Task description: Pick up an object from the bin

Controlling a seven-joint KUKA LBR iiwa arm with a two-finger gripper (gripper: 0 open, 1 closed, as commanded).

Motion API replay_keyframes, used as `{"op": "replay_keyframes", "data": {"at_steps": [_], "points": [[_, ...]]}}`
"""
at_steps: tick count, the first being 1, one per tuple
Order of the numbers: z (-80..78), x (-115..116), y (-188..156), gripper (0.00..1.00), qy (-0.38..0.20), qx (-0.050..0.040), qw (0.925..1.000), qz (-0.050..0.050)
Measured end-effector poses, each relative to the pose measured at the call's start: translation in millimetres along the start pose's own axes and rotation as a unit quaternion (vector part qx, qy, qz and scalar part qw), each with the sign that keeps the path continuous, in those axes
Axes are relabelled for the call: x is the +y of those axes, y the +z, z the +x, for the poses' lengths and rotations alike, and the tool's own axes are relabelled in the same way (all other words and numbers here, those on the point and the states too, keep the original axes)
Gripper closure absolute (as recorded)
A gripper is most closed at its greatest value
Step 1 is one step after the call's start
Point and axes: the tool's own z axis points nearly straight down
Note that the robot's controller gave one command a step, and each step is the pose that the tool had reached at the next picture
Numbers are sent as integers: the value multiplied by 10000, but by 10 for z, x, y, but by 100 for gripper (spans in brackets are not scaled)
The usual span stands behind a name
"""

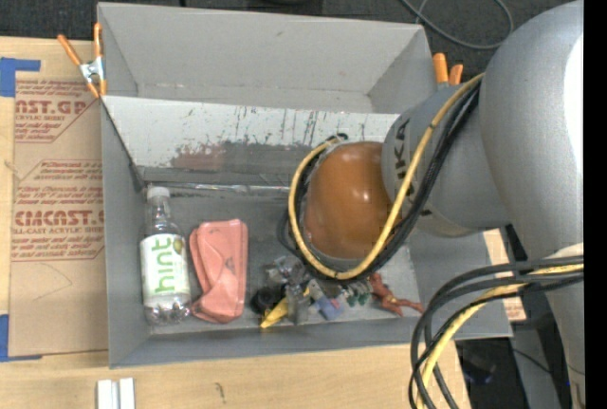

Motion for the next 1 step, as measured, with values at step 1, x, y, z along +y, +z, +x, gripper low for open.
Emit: {"op": "replay_keyframes", "data": {"at_steps": [1], "points": [[4, 1, -34, 100, 0, 9, 10000, 0]]}}
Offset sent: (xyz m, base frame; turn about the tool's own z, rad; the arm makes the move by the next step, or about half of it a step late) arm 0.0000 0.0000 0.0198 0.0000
